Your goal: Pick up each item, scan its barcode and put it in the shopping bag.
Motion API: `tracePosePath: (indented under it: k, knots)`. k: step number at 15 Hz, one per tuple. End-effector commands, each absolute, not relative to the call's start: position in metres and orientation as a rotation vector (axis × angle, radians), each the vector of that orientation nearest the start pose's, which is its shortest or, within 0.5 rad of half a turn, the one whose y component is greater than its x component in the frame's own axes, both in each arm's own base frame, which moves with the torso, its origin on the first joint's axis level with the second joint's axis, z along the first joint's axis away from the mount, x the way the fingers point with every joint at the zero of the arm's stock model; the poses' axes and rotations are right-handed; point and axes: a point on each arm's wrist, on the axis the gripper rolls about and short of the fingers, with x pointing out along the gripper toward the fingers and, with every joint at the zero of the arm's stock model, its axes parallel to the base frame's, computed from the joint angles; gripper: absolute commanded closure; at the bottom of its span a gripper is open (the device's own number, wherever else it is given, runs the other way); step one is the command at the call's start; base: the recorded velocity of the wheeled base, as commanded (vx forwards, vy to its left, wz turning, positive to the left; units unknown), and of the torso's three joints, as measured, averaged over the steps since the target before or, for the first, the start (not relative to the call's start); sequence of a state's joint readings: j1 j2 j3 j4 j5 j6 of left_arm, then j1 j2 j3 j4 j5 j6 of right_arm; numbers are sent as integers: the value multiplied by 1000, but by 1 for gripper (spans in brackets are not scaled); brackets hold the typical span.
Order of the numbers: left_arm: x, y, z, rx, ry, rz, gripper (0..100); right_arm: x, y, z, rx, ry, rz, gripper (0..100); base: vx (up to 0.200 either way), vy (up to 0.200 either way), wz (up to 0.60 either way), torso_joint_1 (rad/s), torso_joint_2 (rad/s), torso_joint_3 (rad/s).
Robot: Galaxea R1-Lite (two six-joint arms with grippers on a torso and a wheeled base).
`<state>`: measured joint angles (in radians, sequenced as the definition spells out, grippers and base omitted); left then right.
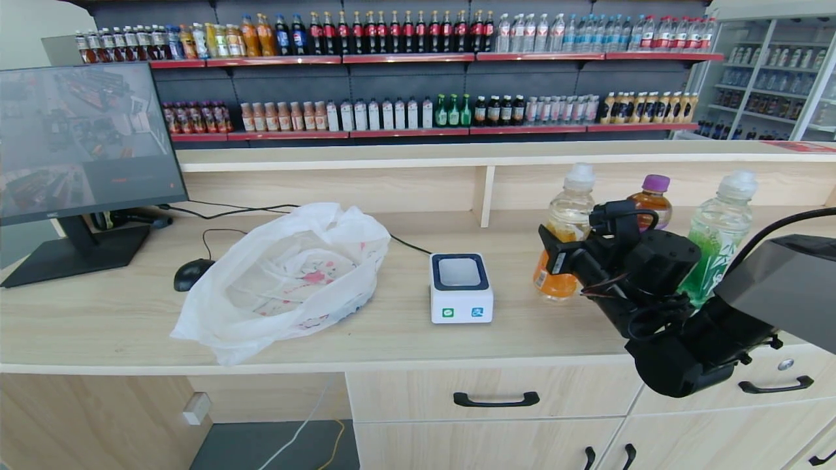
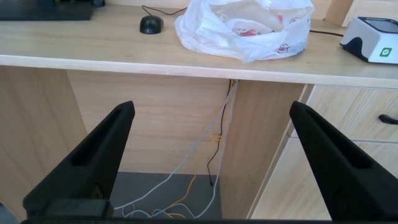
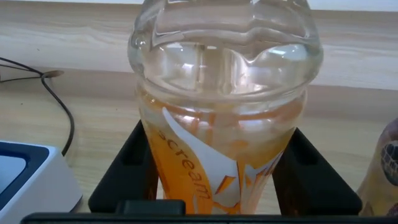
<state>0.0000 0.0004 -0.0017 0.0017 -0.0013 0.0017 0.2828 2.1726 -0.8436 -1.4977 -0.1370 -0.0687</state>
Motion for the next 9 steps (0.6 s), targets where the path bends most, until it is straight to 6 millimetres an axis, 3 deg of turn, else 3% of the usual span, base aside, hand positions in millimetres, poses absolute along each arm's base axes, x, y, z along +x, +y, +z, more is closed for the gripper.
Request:
tracePosePath:
  k: [1, 6, 9]
  knots:
    - [-23, 0, 76, 2, 0, -2, 0, 371, 105, 114, -34, -176, 139, 100, 0, 0, 0, 0, 0, 0]
    - [-23, 0, 76, 2, 0, -2, 0, 370, 105, 118, -26, -192, 141, 100, 0, 0, 0, 0, 0, 0]
    - [-23, 0, 76, 2, 0, -2, 0, 362, 102, 137, -12, -230, 112, 100, 0, 0, 0, 0, 0, 0]
